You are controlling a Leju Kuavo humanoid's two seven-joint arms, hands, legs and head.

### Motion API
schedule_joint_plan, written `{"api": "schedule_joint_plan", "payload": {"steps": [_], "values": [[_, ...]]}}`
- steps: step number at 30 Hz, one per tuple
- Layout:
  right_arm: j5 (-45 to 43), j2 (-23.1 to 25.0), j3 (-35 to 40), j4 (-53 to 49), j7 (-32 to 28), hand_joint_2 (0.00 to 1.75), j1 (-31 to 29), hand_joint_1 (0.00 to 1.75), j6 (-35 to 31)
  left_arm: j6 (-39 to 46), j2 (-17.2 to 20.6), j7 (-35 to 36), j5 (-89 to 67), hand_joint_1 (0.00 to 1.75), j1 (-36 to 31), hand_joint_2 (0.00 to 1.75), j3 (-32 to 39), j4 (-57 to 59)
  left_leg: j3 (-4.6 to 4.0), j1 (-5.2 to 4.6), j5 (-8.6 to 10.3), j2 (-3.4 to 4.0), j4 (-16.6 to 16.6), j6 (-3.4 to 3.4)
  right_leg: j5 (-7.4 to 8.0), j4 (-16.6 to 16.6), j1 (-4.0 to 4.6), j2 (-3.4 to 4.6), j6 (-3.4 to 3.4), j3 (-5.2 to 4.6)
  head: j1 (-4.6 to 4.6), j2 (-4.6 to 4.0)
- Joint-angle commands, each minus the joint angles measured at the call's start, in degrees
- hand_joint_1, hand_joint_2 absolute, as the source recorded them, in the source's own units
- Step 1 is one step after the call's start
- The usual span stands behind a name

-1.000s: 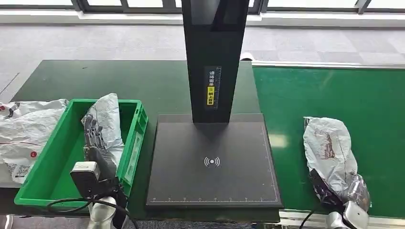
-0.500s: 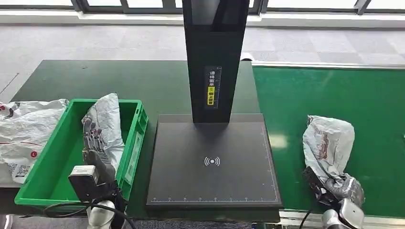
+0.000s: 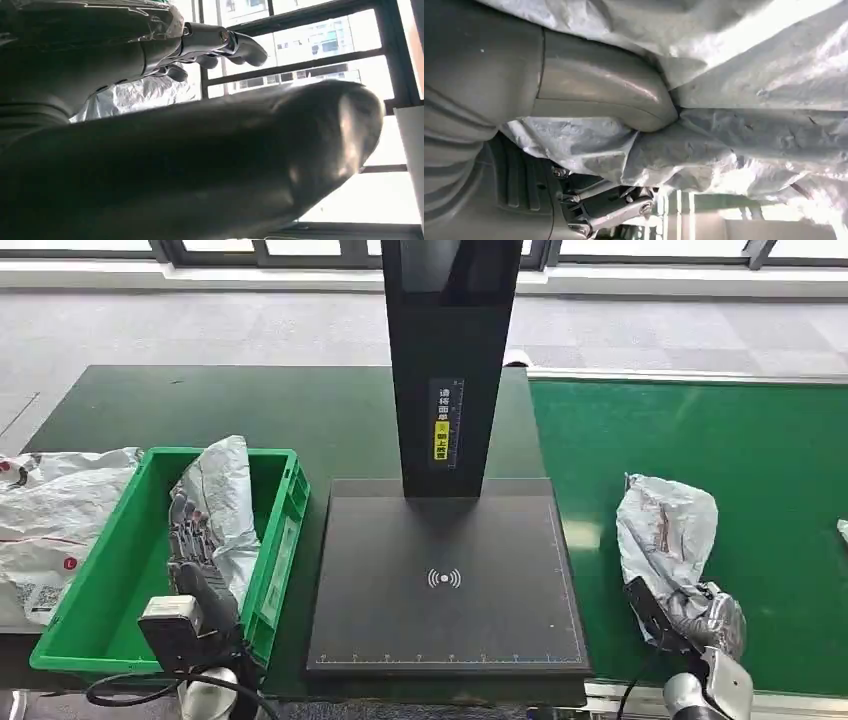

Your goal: Moved the parcel from conveyor to table for the left to box.

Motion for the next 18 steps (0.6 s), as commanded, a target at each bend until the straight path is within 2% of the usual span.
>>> {"api": "schedule_joint_plan", "payload": {"steps": [1, 6, 9, 13, 18], "values": [[-11.9, 9.2, 12.1, -42.4, -10.8, 1.75, 14.8, 1.75, -4.7, 0.5, -0.2, -1.9, 0.5, 0.0, 1.6, 0.0, 3.1, -0.2, -0.06, 0.02, -0.01, 0.18, 0.0, -0.05, 0.01, 0.0, 0.03, 0.06, -0.09, -0.12, 0.0, 0.0], [-12.0, 10.7, 23.2, -55.8, -13.7, 1.75, 21.6, 1.75, -9.2, 0.3, 0.5, -2.7, 1.7, 0.0, 0.5, 0.0, 3.0, 1.0, -0.12, 0.05, -0.07, 0.25, 0.0, -0.11, -0.06, 0.1, 0.09, 0.1, -0.12, -0.21, 0.0, 0.0], [-11.3, 10.9, 29.0, -61.8, -14.8, 1.75, 24.9, 1.75, -10.0, -0.3, 0.7, -3.1, 2.4, 0.0, 0.0, 0.0, 3.0, 1.6, -0.19, 0.02, -0.05, 0.03, 0.0, -0.1, -0.12, 0.1, 0.04, -0.05, -0.09, -0.26, 0.0, 0.0], [-9.8, 10.1, 35.2, -63.5, -12.4, 1.75, 26.5, 1.75, -7.4, -0.9, 0.6, -3.2, 2.6, 0.0, -0.6, 0.0, 2.5, 2.3, -0.16, 0.09, -0.04, 0.16, 0.0, -0.1, -0.07, 0.0, 0.1, 0.01, -0.1, -0.21, 0.0, 0.0], [-12.9, 10.9, 38.3, -57.7, -10.9, 1.75, 25.3, 1.75, -0.9, -1.6, 0.4, -2.7, 2.0, 0.0, -2.1, 0.0, 1.1, 3.8, -0.12, 0.11, 0.02, 0.1, -0.1, -0.09, -0.03, -0.1, 0.11, -0.04, -0.1, -0.13, 0.0, 0.0]]}}
